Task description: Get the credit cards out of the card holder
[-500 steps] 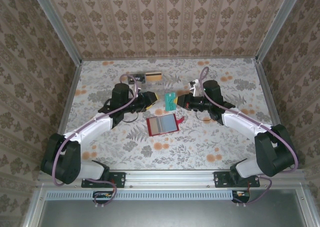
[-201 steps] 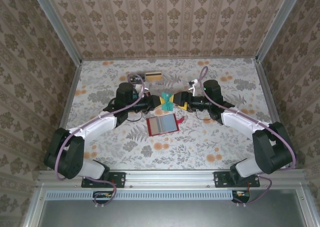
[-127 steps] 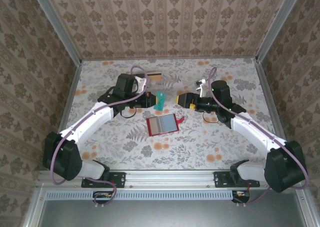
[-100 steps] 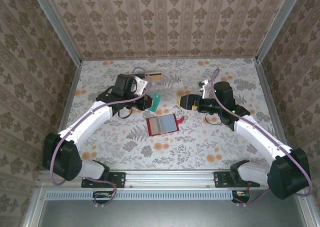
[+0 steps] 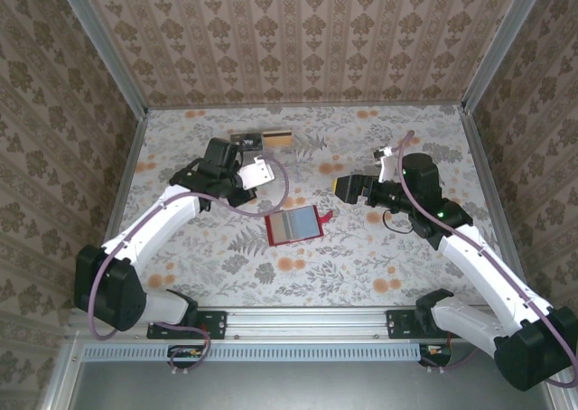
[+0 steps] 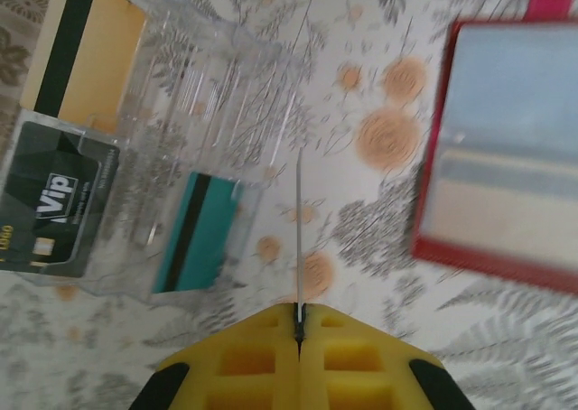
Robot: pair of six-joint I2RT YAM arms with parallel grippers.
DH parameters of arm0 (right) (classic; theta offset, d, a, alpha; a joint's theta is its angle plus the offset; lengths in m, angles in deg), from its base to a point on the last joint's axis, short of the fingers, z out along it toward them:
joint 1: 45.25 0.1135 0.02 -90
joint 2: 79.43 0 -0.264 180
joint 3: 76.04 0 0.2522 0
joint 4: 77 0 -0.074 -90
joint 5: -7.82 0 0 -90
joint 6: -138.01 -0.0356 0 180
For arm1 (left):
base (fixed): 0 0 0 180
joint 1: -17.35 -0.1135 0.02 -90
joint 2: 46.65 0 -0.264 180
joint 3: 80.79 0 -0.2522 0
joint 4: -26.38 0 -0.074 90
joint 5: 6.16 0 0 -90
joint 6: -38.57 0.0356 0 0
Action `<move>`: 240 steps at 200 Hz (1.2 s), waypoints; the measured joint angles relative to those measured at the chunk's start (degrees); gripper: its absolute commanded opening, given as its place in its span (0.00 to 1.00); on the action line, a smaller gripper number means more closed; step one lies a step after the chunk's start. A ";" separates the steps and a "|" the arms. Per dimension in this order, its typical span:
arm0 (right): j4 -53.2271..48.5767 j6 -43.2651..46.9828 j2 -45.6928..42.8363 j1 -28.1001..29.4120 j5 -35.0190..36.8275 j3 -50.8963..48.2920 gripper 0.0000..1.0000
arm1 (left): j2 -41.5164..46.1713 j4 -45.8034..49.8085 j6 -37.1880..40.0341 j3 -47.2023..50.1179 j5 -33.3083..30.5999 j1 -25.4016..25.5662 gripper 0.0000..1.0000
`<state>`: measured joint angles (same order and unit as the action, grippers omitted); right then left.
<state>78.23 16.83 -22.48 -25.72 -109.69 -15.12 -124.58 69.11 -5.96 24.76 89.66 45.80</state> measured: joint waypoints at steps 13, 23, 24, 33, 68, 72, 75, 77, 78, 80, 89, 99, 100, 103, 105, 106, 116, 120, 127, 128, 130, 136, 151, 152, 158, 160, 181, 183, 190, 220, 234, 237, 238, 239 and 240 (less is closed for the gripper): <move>-0.26 0.00 0.00 0.00 0.31 0.00 1.00 | -1.46 -1.81 4.85 0.94 -2.16 -0.39 0.00; -0.52 0.00 0.00 0.00 0.37 0.00 1.00 | -2.93 -3.41 7.72 1.51 -3.39 -0.90 0.00; -0.57 0.00 0.00 0.00 0.37 0.00 1.00 | -3.02 -3.54 7.89 1.53 -3.48 -0.92 0.00; -0.81 0.00 0.00 0.00 0.48 0.00 1.00 | -4.35 -4.98 10.08 1.81 -4.39 -1.33 0.00; -1.01 -0.02 0.04 0.00 1.03 0.00 1.00 | -10.01 -9.70 15.80 1.73 -6.60 -4.00 0.00; -1.03 -0.02 0.07 0.00 1.05 0.00 1.00 | -10.69 -10.08 16.17 1.64 -6.82 -4.24 0.00; -1.03 -0.02 0.09 0.00 1.09 0.00 1.00 | -11.21 -10.34 16.37 1.57 -7.02 -4.31 0.00; -1.03 -0.04 0.11 0.00 1.16 0.00 1.00 | -11.56 -10.51 16.55 1.51 -7.17 -4.48 0.00; -1.03 -0.02 0.11 0.00 1.20 0.00 1.00 | -11.67 -10.58 16.59 1.49 -7.15 -4.50 0.00; -1.03 -0.04 0.11 0.00 1.25 0.00 1.00 | -12.04 -10.75 16.76 1.42 -7.17 -4.52 0.00; -1.03 -0.04 0.15 0.00 1.44 0.00 1.00 | -13.44 -11.69 17.29 1.18 -7.45 -4.61 0.00; -1.03 -0.02 0.17 0.00 1.57 0.00 1.00 | -14.69 -12.37 17.59 0.81 -7.43 -4.61 0.00; -1.03 -0.04 0.17 0.00 1.60 0.00 1.00 | -14.86 -12.48 17.62 0.74 -7.41 -4.61 0.00; -1.03 -0.04 0.17 0.00 1.68 0.00 1.00 | -15.17 -12.59 17.68 0.59 -7.37 -4.61 0.00; -1.03 -0.04 0.17 0.00 1.70 0.00 1.00 | -15.39 -12.72 17.77 0.48 -7.37 -4.59 0.00; -1.03 -0.04 0.17 0.00 1.68 0.00 1.00 | -15.47 -12.74 17.79 0.44 -7.37 -4.59 0.00; -1.03 -0.04 0.17 0.00 1.88 0.00 1.00 | -16.37 -13.11 17.84 -0.20 -7.34 -4.57 0.00; -1.03 -0.04 0.17 0.00 1.88 0.00 1.00 | -16.65 -13.18 17.84 -0.52 -7.34 -4.55 0.00; -1.03 -0.07 0.17 0.00 1.97 -0.02 1.00 | -16.96 -13.29 17.86 -1.03 -7.32 -4.55 0.00; -1.03 -0.07 0.17 0.00 2.01 -0.02 1.00 | -17.00 -13.33 17.88 -1.16 -7.32 -4.55 0.00; -1.03 -0.07 0.17 0.00 2.08 -0.02 1.00 | -17.09 -13.35 17.92 -1.31 -7.32 -4.55 0.00; -1.01 -0.09 0.17 0.00 2.10 -0.02 1.00 | -17.27 -13.49 18.03 -1.73 -7.32 -4.55 0.00; -1.01 -0.09 0.28 0.00 2.29 -0.02 1.00 | -17.64 -14.14 18.29 -2.73 -7.32 -4.55 0.00; -1.01 -0.11 0.31 0.00 2.29 -0.02 1.00 | -17.66 -14.21 18.32 -2.78 -7.32 -4.55 0.00; -1.01 -0.11 0.44 0.00 2.32 -0.02 1.00 | -17.94 -14.36 18.43 -3.17 -7.32 -4.55 0.00; -1.01 -0.11 0.44 0.00 2.34 -0.02 1.00 | -18.05 -14.40 18.45 -3.32 -7.32 -4.55 0.00; -0.98 -0.11 0.79 0.00 2.64 -0.02 1.00 | -19.52 -14.53 18.56 -4.46 -7.28 -4.55 0.00; -1.01 -0.11 0.83 0.00 2.69 -0.02 1.00 | -19.65 -14.51 18.58 -4.52 -7.28 -4.55 0.00; -0.98 -0.11 0.94 0.00 2.75 -0.02 1.00 | -20.22 -14.51 18.64 -4.81 -7.26 -4.55 0.00; -0.98 -0.13 1.42 0.00 2.95 -0.02 1.00 | -22.01 -14.43 18.64 -5.51 -7.17 -4.57 0.00; -0.98 -0.11 1.57 0.00 2.95 -0.02 1.00 | -22.64 -14.40 18.64 -5.77 -7.17 -4.57 0.00; -0.98 -0.11 1.64 0.00 2.95 -0.02 1.00 | -22.80 -14.40 18.64 -5.84 -7.17 -4.57 0.00; -0.98 -0.11 1.64 0.00 2.95 -0.02 1.00 | -22.82 -14.40 18.64 -5.86 -7.17 -4.57 0.00; -0.98 -0.11 1.64 0.00 2.95 -0.02 1.00 | -22.88 -14.40 18.64 -5.90 -7.17 -4.57 0.00; -0.98 -0.11 1.66 0.00 2.95 -0.02 1.00 | -22.91 -14.40 18.64 -5.92 -7.19 -4.57 0.00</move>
<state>77.25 16.72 -20.82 -25.72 -106.73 -15.14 -147.49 54.71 12.68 18.84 82.47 41.23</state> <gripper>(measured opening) 0.999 0.047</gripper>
